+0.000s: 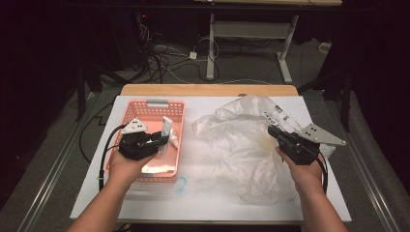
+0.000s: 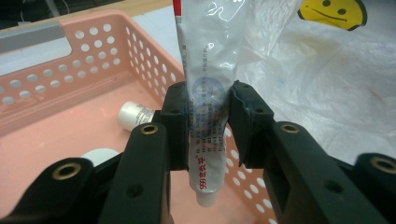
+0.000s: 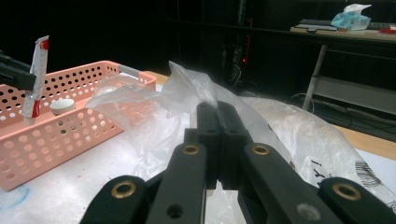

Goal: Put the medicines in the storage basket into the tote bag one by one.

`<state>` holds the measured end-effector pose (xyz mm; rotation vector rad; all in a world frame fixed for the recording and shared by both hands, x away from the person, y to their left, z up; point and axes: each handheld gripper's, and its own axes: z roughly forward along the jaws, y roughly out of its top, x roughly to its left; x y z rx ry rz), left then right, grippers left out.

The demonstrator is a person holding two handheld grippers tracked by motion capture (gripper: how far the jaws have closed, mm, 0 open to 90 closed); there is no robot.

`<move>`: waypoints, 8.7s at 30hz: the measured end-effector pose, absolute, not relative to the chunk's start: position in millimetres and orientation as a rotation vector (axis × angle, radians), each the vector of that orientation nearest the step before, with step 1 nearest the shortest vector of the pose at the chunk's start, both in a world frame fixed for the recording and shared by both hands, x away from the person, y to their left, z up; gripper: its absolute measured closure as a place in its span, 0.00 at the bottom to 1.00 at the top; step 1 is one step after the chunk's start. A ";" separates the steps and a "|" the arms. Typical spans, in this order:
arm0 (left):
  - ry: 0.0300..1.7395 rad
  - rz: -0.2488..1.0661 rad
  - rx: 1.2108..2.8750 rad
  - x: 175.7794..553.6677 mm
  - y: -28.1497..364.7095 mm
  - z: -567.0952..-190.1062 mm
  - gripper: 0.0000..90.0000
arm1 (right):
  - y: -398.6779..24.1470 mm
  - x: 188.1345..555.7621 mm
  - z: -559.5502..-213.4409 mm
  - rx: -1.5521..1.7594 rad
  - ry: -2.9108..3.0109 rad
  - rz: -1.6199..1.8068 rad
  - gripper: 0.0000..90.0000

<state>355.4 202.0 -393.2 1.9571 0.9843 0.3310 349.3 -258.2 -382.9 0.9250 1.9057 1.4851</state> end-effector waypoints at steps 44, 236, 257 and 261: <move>0.692 0.231 1.985 340.7 82.7 -384.3 0.76 | -252.1 347.6 -380.9 0.900 1.915 1.514 1.00; 1.168 0.446 1.828 328.9 237.7 -408.7 0.00 | -261.8 344.6 -381.6 0.872 1.937 1.539 1.00; 1.150 0.429 1.825 368.5 223.6 -393.9 0.00 | -262.0 345.5 -381.6 0.881 1.934 1.545 1.00; 1.166 0.425 1.858 382.4 221.5 -394.6 0.00 | -262.3 345.2 -380.9 0.883 1.930 1.549 1.00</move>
